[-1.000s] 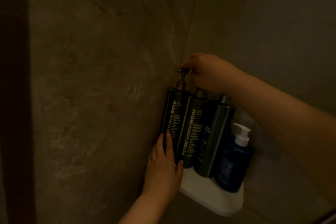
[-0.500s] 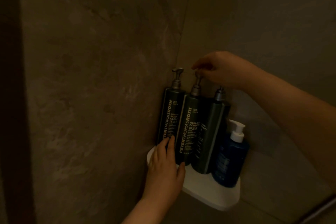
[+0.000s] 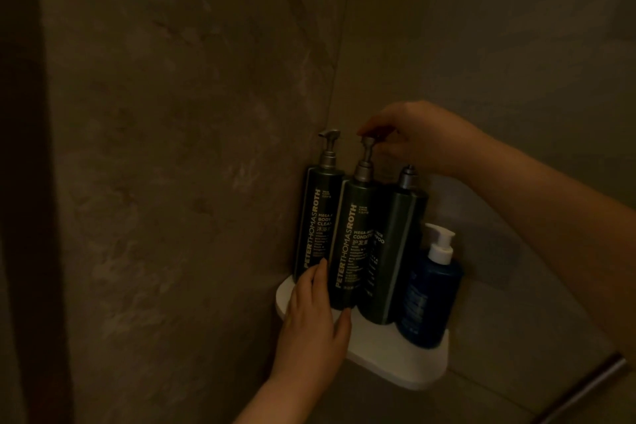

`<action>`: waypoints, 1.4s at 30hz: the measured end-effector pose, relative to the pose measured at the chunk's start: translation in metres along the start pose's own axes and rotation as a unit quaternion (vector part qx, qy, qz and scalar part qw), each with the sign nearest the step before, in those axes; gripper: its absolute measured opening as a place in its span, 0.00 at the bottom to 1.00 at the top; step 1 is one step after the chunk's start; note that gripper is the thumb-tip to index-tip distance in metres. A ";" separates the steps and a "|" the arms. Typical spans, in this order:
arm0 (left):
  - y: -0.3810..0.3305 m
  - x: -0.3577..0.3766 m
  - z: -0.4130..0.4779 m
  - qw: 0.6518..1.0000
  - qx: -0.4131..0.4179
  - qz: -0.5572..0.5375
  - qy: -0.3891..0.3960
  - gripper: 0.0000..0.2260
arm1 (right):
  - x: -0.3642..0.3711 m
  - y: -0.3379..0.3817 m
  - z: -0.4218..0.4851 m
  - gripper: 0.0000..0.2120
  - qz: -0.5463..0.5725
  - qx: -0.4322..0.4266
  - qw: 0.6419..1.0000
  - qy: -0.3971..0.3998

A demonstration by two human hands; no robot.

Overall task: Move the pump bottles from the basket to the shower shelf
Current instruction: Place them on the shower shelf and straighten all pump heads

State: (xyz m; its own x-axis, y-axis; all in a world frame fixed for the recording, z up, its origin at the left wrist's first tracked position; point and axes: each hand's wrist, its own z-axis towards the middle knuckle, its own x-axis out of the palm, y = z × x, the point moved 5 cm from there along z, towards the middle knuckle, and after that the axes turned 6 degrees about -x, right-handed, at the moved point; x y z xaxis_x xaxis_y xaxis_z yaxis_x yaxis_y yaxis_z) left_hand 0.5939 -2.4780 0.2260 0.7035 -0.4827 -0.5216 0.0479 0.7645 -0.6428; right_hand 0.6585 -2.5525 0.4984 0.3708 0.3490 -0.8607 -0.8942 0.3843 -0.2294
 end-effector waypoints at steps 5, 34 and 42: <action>-0.001 -0.002 -0.002 1.000 -0.008 -0.008 0.003 0.33 | -0.004 0.010 -0.004 0.13 -0.019 -0.027 0.999 -0.016; -0.029 -0.006 0.004 0.990 -0.024 -0.128 -0.047 0.40 | -0.004 0.010 -0.017 0.13 0.123 -0.020 0.992 -0.035; -0.028 -0.007 0.001 0.993 -0.023 -0.100 -0.052 0.39 | -0.010 0.010 -0.017 0.12 0.148 0.000 0.989 -0.024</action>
State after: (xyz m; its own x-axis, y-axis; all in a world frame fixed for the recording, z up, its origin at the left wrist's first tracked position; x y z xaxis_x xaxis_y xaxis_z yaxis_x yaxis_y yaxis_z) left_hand 0.5883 -2.4961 0.2483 0.7530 -0.5739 -0.3219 0.1626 0.6363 -0.7541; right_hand 0.6415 -2.5665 0.4968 0.1038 0.4868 -0.8673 -0.9656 0.2584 0.0294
